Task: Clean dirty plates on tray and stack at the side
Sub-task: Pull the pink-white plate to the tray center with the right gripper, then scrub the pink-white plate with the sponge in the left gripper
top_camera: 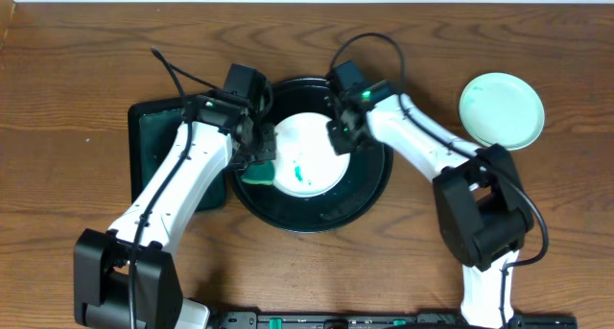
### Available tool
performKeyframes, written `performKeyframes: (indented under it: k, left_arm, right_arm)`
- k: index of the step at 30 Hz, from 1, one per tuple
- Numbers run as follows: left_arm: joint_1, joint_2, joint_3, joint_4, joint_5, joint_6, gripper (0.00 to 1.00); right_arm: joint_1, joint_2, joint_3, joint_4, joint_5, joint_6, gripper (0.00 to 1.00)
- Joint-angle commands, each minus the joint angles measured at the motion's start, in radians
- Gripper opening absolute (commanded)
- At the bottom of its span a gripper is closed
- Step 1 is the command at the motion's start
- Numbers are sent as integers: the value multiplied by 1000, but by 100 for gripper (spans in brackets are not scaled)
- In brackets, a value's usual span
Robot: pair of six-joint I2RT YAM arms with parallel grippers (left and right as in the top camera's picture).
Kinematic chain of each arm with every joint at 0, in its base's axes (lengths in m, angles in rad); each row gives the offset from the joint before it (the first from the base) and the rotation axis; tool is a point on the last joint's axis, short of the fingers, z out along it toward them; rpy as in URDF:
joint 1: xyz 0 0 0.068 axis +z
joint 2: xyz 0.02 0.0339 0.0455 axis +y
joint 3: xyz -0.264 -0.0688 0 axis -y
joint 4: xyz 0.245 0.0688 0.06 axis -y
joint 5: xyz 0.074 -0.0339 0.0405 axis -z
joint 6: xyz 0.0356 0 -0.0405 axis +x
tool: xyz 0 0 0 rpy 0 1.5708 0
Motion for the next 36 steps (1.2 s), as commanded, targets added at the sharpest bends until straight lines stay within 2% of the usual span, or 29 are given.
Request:
performKeyframes:
  k: [1,11,15,17,20,24,27,29,34,35,36]
  left_arm:
    - [-45,30,23,24,82,17,7]
    - [-84,212,22,64,6,-33,7]
    - [-84,275,22,56,-145,-85,7]
    - [-84,303,22,61,-159,-92,7]
    - [-89,336,22,73,-45,-50,7]
    - [-116,356,22,87,192,7,7]
    - [-151,356,22,106,291,21,7]
    - [-170,356,22,121,321,22,7]
    - [-172,356,22,127,293,-4,7]
    - [-165,356,22,126,277,-18,7]
    - [-158,356,22,126,272,-25,7]
  right_arm:
    - [49,-17,-2,0,2,-14,1]
    - [50,-17,-2,-4,-16,4,1]
    - [31,-17,-2,-3,-36,3,1]
    - [24,-17,-2,-3,-43,3,1]
    - [20,-17,-2,-4,-42,3,1]
    - [12,-17,-2,-6,-42,3,1]
    - [7,-17,-2,-6,-47,3,1]
    - [7,-17,-2,-5,-48,3,1]
    - [7,-17,-2,-3,-65,4,1]
    - [6,-17,-2,-3,-65,5,5]
    - [5,-17,-2,-5,-66,8,24]
